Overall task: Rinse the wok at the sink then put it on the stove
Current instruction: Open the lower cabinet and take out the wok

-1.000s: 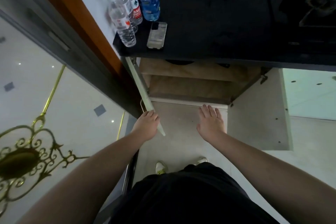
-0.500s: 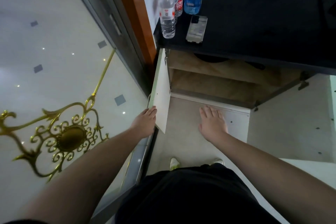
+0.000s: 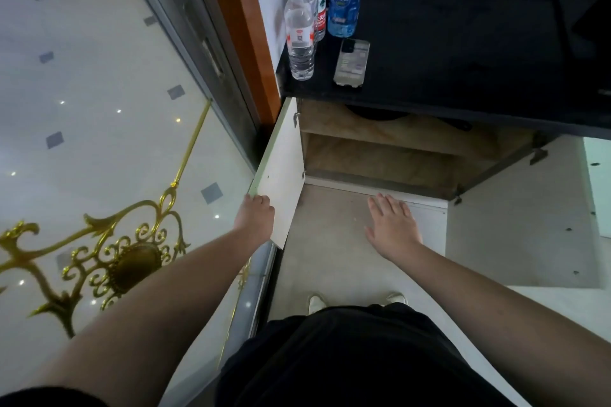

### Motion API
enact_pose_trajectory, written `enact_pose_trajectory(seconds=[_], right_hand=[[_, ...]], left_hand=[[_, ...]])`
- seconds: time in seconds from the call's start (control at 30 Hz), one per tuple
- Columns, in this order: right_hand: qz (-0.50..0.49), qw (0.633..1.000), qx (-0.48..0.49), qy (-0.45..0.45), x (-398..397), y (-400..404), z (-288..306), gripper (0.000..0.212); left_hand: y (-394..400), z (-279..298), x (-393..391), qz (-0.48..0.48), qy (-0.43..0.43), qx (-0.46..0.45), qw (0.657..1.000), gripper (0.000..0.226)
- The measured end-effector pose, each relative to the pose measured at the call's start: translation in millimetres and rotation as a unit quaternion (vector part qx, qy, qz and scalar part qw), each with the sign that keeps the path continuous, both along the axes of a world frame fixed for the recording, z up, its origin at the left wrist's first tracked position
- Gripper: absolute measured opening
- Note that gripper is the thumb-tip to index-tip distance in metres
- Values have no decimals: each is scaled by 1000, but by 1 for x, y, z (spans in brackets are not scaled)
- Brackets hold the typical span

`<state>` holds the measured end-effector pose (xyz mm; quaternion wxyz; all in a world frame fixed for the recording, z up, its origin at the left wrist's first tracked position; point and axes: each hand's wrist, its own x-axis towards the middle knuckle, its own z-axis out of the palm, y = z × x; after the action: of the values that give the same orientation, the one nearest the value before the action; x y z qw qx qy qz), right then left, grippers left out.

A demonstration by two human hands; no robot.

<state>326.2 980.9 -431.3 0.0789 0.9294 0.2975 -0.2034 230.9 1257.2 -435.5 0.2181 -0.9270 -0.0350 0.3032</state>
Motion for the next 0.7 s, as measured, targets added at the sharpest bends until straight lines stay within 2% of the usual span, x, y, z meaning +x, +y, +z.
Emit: enact_pose_trajectory(seconds=[0.23,0.47,0.7], right_hand=[[-70,997,9,-7,-4,-32,10,66],[-155,986,60,-2,-2,-56,21,70],[-186,977,80,-61,13,-77,41,70]], left_hand=[[-33,0,35,57,2,-16,998,43],[-67,7,71,-9,-59,-108,992,38],[-107,23,101,-121,-125,-144,974,47]])
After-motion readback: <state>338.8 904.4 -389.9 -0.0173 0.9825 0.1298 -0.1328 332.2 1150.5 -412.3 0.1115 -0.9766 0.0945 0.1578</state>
